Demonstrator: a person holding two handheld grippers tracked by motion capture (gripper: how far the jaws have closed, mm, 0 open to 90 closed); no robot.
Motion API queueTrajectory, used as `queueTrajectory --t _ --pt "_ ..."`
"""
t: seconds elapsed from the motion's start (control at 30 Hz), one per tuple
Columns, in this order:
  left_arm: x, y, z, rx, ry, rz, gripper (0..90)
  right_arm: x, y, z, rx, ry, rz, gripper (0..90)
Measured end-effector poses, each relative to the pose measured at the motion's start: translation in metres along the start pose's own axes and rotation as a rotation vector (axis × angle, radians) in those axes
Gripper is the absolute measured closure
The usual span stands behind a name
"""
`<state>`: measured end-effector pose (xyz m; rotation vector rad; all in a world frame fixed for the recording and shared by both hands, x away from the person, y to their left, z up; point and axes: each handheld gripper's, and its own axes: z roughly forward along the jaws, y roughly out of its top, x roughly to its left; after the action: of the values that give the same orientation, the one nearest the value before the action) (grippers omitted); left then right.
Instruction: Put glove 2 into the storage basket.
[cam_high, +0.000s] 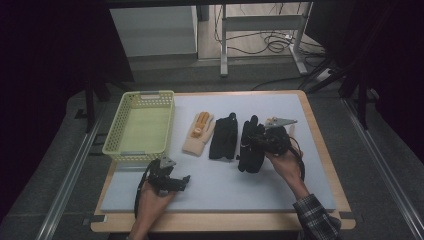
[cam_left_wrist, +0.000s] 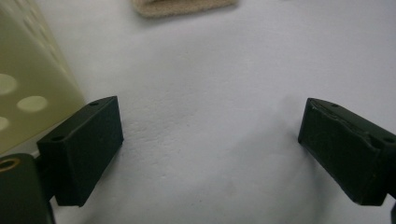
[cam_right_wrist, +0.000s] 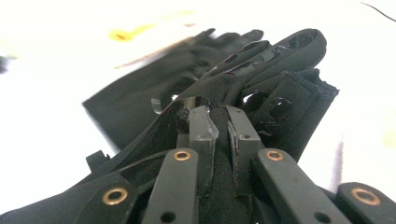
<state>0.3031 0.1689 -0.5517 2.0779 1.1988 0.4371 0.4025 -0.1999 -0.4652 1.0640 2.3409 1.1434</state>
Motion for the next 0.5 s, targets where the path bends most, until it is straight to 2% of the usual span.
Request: queueTrajectory --t 0.07,0.17,0.27,0.33,0.37,0.5 --pt "0.000 0.000 0.000 0.000 0.000 0.000 6.8 0.004 0.000 -0.006 -0.013 0.012 -0.003 81.9" --pt "0.000 0.000 0.000 -0.003 0.001 -0.001 6.8 0.020 -0.003 -0.022 -0.026 0.042 -0.024 81.9" --pt "0.000 0.000 0.000 -0.001 0.000 -0.001 6.8 0.037 -0.012 -0.031 -0.027 0.069 -0.042 81.9" --pt "0.000 0.000 0.000 -0.004 0.000 -0.004 6.8 0.051 -0.026 -0.032 -0.013 0.112 -0.027 81.8" --pt "0.000 0.000 0.000 -0.001 0.000 0.000 6.8 0.051 -0.026 -0.032 -0.013 0.112 -0.027 81.8" --pt "0.000 0.000 0.000 -0.002 0.000 -0.001 6.8 0.067 -0.049 -0.025 0.015 0.135 -0.016 81.7"
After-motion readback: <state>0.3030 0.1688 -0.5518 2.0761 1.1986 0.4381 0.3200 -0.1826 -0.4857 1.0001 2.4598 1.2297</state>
